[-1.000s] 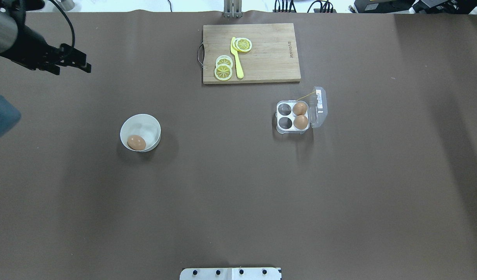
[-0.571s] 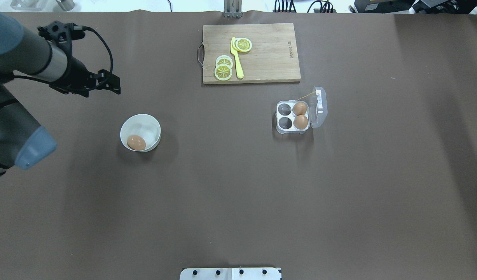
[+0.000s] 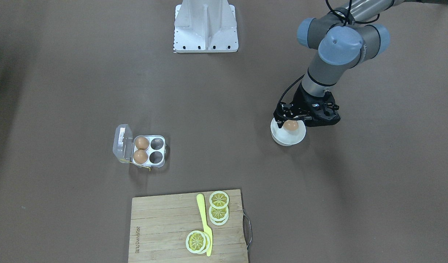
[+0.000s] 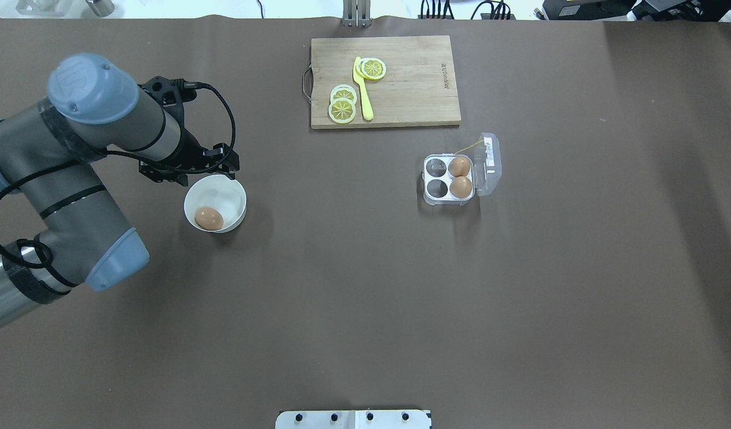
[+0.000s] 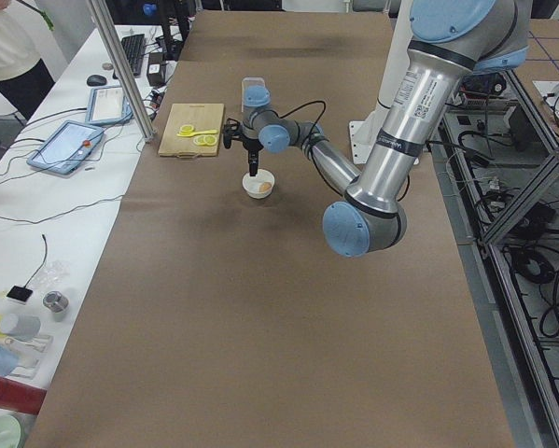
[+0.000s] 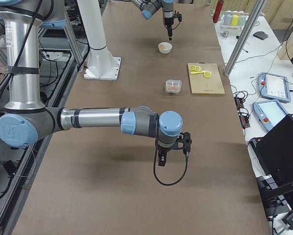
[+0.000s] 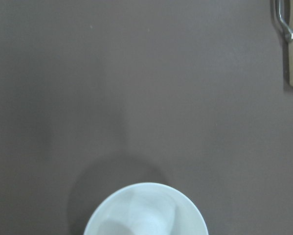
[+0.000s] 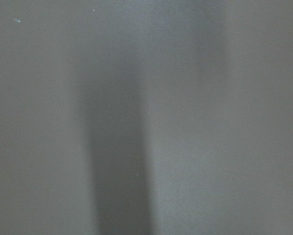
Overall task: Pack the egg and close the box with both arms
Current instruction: 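Reach the left gripper over the white bowl holding the brown egg, then lower the left gripper into the bowl and close it on the egg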
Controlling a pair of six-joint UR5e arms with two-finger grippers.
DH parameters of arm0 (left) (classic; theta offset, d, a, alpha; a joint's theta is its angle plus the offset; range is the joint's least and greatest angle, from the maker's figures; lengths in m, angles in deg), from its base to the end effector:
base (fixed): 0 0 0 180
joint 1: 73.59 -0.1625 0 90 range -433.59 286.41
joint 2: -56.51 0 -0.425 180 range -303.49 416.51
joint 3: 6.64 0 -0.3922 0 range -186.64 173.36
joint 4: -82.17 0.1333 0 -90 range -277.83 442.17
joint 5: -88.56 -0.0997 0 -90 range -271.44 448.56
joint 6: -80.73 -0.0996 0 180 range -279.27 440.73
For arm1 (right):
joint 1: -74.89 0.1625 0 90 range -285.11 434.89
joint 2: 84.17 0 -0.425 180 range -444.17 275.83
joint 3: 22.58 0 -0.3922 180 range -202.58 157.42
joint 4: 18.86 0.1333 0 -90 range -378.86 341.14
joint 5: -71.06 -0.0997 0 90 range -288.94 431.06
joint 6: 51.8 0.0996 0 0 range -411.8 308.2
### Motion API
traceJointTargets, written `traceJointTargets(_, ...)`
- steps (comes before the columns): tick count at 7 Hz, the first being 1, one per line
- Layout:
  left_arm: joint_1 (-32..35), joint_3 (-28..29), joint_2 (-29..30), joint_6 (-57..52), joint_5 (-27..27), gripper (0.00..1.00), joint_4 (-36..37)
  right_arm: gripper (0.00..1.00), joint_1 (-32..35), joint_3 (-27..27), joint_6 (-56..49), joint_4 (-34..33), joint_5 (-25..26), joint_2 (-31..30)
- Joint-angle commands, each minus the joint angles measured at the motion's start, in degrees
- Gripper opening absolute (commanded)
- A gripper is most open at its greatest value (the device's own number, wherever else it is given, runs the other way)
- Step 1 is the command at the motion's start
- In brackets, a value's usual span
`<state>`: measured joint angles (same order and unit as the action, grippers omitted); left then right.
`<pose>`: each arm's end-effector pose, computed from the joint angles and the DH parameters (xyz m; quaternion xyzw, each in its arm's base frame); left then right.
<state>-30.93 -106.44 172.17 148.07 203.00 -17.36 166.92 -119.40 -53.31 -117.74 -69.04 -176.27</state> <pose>0.4069 -0.5001 0.3117 0.0372 0.4203 -0.0770 0.9033 0.0735 -0.4678 0.6259 -0.0198 -0.4239 0.0195 0.9053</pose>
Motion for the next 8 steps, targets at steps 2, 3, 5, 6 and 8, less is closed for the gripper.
traceJointTargets(2,-2.49,2.16,0.36,-0.11,-1.68,0.82,0.56,1.00,0.00,0.05,0.01,0.00,-0.09,-0.02)
traceJointTargets(3,-3.02,2.07,0.27,-0.20,-1.68,0.81,0.56,1.00,0.00,0.05,0.01,0.00,-0.96,-0.02)
traceJointTargets(5,-3.55,2.16,-0.17,-0.29,-1.68,0.75,0.56,1.00,0.00,-0.04,0.01,-0.17,-1.49,-0.02)
traceJointTargets(6,-3.73,2.86,-0.17,-0.29,-1.76,0.75,0.56,1.00,0.00,-0.12,0.01,-0.18,-1.49,-0.02)
traceJointTargets(8,-3.73,3.48,-0.17,-0.38,-1.85,0.74,0.74,1.00,0.00,-0.21,0.01,-0.18,-1.49,0.07)
